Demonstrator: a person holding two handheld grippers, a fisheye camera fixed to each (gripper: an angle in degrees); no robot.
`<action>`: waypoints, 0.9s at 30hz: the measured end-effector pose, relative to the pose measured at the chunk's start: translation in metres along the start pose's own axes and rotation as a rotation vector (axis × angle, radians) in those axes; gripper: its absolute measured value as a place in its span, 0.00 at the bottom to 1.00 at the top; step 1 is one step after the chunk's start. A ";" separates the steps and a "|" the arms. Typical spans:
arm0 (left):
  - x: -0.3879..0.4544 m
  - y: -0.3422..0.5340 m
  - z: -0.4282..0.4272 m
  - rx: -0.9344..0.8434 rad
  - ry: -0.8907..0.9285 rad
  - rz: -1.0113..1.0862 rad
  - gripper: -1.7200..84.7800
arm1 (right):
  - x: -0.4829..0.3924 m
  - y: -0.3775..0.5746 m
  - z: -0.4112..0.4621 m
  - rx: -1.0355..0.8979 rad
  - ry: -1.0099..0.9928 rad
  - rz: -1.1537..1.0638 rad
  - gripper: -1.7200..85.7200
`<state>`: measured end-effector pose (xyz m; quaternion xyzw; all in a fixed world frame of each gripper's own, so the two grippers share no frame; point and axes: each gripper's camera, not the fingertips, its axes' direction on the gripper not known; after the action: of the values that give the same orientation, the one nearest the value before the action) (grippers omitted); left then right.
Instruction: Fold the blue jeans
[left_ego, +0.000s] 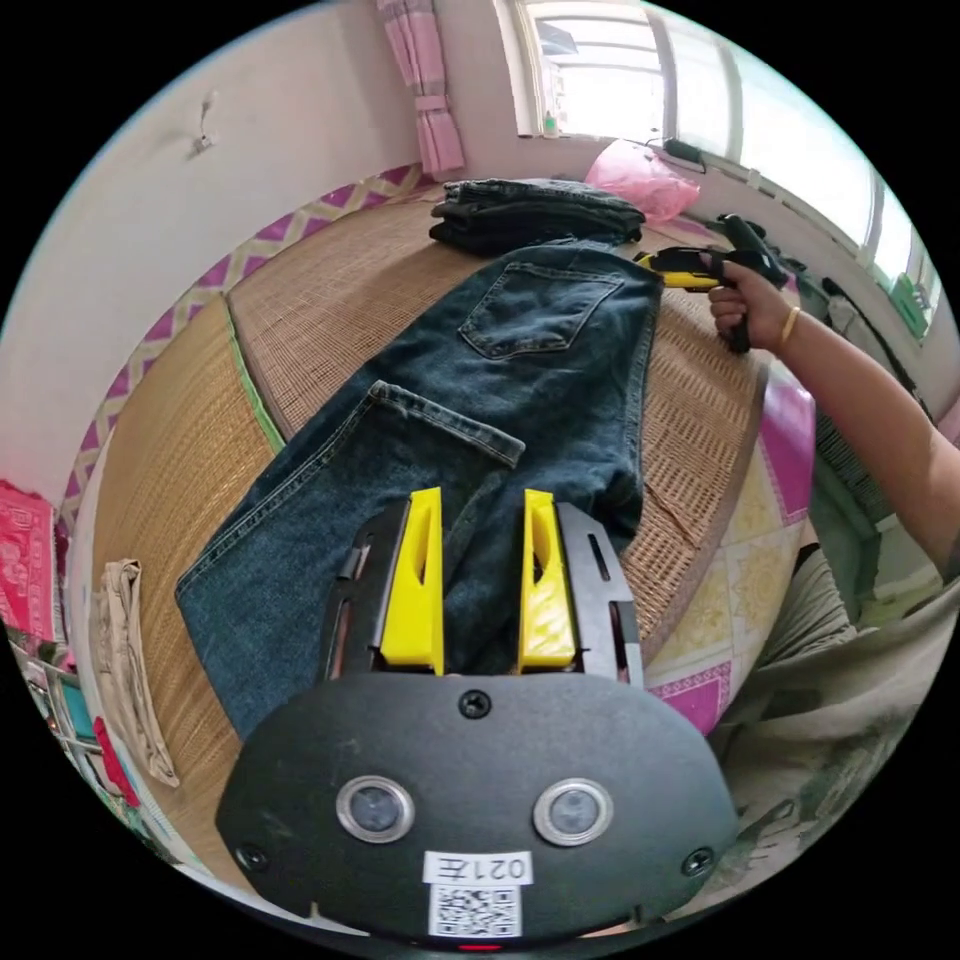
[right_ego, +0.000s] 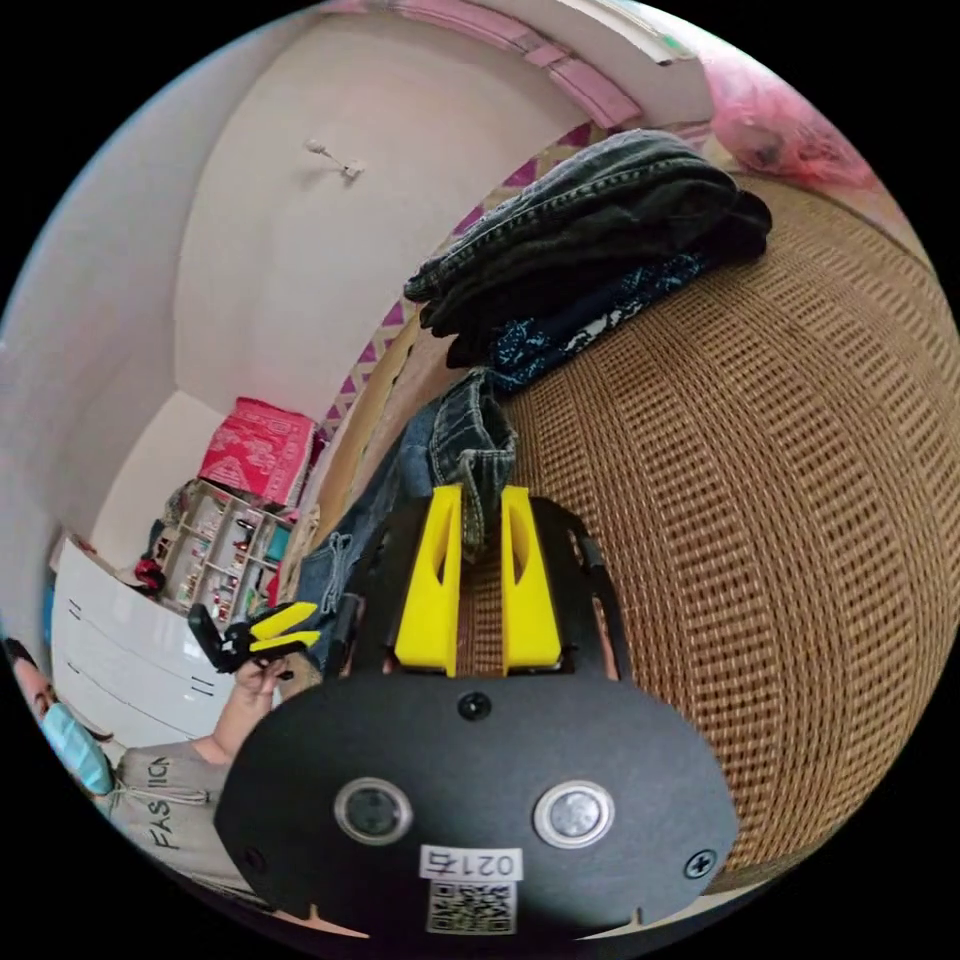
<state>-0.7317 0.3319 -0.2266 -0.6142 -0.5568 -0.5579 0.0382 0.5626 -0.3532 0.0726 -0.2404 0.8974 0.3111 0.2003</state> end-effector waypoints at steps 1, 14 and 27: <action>-0.002 0.000 0.008 -0.014 0.004 -0.017 0.15 | 0.002 0.007 0.000 0.003 -0.011 -0.009 0.09; -0.076 0.090 -0.044 0.197 0.069 -0.211 0.02 | -0.001 0.050 0.018 -0.039 0.069 0.009 0.10; -0.403 0.553 -0.254 0.506 -0.053 -0.925 0.01 | -0.056 0.051 0.034 -0.014 0.163 0.144 0.09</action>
<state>-0.3955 -0.3047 -0.1066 -0.2896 -0.8878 -0.3489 -0.0791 0.5862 -0.2782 0.0995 -0.2013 0.9235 0.3103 0.1021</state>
